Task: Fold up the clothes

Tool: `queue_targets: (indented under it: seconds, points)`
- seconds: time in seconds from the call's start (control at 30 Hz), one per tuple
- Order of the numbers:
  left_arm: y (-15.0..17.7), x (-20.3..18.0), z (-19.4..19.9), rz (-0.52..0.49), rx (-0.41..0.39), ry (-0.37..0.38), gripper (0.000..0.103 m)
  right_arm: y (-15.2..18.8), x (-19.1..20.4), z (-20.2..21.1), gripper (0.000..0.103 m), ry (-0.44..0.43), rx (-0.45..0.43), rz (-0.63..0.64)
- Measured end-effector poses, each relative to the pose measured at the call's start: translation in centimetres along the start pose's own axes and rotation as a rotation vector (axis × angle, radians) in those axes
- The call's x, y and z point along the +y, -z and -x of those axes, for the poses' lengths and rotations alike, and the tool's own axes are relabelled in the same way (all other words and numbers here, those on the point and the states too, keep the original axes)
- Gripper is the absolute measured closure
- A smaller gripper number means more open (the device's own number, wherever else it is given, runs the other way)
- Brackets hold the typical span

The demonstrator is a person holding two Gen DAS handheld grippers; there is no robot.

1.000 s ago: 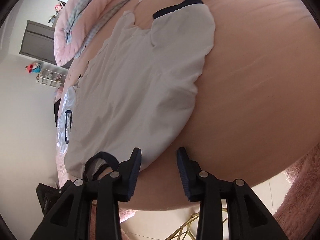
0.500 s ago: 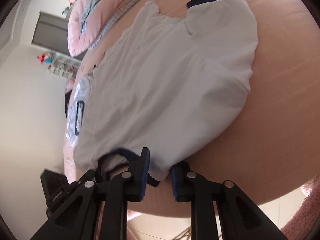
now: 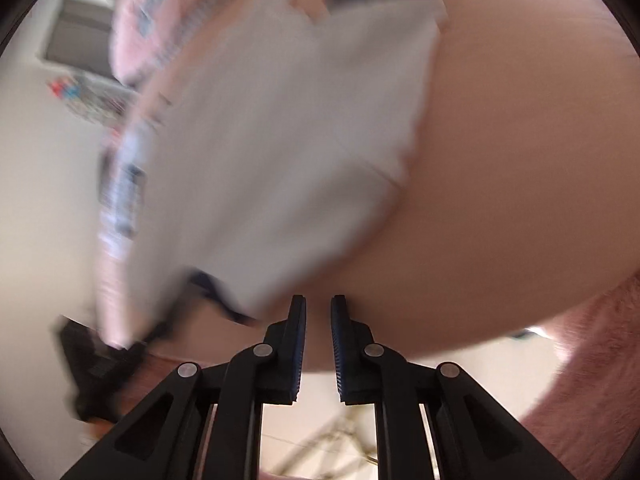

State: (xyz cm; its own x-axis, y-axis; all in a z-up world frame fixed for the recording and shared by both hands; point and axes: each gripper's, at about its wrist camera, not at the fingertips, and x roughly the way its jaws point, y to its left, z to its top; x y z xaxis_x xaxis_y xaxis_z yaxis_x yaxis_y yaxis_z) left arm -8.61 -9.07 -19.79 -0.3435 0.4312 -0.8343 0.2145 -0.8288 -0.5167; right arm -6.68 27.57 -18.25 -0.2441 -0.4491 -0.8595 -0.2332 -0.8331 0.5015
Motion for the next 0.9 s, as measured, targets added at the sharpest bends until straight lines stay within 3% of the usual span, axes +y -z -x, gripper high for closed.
queue_targets:
  seconds: [0.1, 0.23, 0.3, 0.33, 0.4, 0.5, 0.57, 0.63, 0.77, 0.9]
  points:
    - [0.0, -1.1, 0.7, -0.049, 0.075, -0.033, 0.097, -0.1, 0.8, 1.2, 0.094, 0.024, 0.001, 0.036]
    - [0.9, -2.4, 3.1, -0.107, 0.03, 0.0, 0.097, -0.2, 4.0, 4.7, 0.092, 0.091, -0.16, 0.198]
    - [0.5, -3.7, 3.1, -0.157, 0.003, 0.031, 0.097, -0.4, 5.9, 5.0, 0.084, 0.099, -0.212, 0.283]
    - [0.0, -4.4, 2.6, -0.184, -0.003, 0.041, 0.097, -0.8, 6.7, 4.4, 0.079, 0.094, -0.21, 0.315]
    - [-1.2, -5.7, 1.3, -0.232, 0.0, 0.049, 0.097, -1.6, 8.1, 2.7, 0.079, 0.097, -0.197, 0.368]
    - [-2.9, -7.9, -1.0, -0.305, -0.013, 0.064, 0.097, -1.5, 9.2, -0.4, 0.079, 0.168, -0.14, 0.441]
    - [-3.4, -8.0, -2.0, -0.342, -0.007, 0.032, 0.096, -1.1, 9.1, -2.4, 0.079, 0.211, -0.083, 0.47]
    - [-3.6, -7.6, -2.8, -0.375, 0.004, -0.011, 0.096, -0.3, 8.6, -2.6, 0.079, 0.226, -0.084, 0.486]
    - [-2.7, -5.6, -3.0, -0.289, 0.059, 0.06, 0.097, 1.8, 8.0, -1.9, 0.079, 0.264, -0.111, 0.535]
    - [-1.2, -3.9, -2.1, -0.233, 0.096, 0.133, 0.097, 2.6, 7.7, -1.6, 0.078, 0.285, -0.081, 0.55]
